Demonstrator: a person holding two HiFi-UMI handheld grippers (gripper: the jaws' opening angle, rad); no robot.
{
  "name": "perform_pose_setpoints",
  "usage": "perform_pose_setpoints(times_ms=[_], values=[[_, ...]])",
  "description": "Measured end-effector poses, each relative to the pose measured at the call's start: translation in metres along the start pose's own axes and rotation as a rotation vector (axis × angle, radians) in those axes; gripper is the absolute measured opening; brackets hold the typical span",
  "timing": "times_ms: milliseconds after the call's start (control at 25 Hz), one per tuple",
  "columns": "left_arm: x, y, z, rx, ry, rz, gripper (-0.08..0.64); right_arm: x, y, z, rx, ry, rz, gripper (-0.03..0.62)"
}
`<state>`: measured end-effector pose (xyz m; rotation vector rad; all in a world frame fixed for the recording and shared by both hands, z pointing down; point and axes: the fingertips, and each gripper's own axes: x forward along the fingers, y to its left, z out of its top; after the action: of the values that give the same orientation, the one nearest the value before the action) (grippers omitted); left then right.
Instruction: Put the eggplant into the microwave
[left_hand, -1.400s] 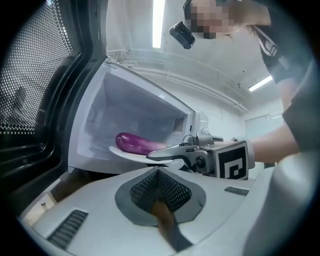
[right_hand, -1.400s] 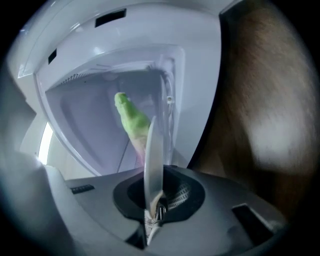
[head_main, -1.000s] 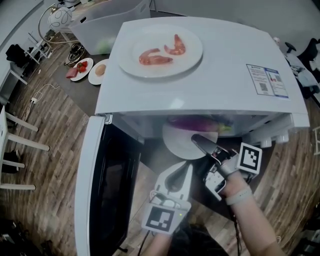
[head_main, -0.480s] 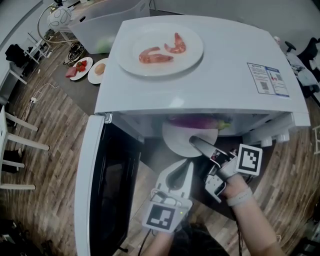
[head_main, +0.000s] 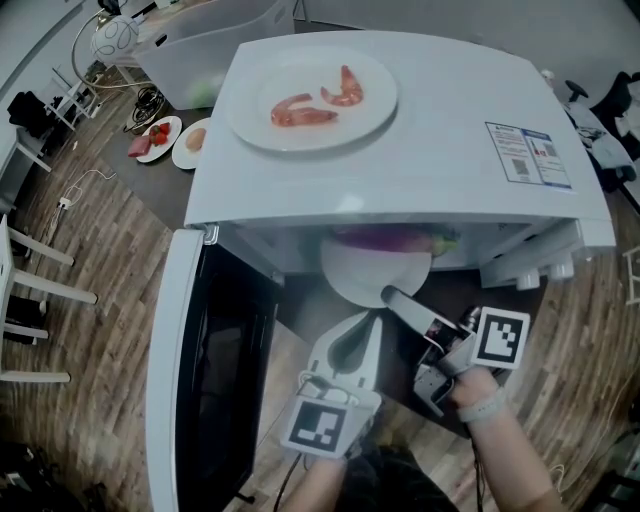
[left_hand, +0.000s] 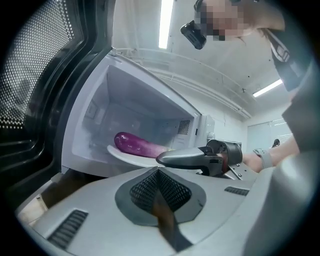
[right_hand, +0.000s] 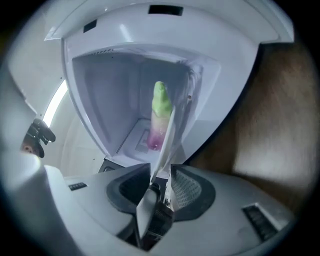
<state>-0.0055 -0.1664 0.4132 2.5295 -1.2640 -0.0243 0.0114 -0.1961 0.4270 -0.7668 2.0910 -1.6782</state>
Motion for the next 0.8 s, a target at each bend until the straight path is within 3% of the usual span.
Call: perform_pose_setpoints(times_ms=[360, 480, 560, 800], values=[[0.003, 0.000, 0.000, -0.009, -0.001, 0.004, 0.000, -0.026, -0.007, -0.010, -0.225, 0.000, -0.106, 0.109], [0.005, 0.001, 0.001, -0.005, -0.006, 0.010, 0.000, -0.031, -0.005, -0.011, -0.361, 0.002, -0.144, 0.095], [0.006, 0.002, 0.002, 0.002, -0.012, 0.016, 0.000, -0.035, -0.003, -0.010, -0.452, -0.011, -0.165, 0.005], [0.010, 0.007, 0.003, 0.026, -0.019, 0.042, 0.000, -0.042, 0.004, -0.004, -0.800, -0.079, -0.290, 0.005]])
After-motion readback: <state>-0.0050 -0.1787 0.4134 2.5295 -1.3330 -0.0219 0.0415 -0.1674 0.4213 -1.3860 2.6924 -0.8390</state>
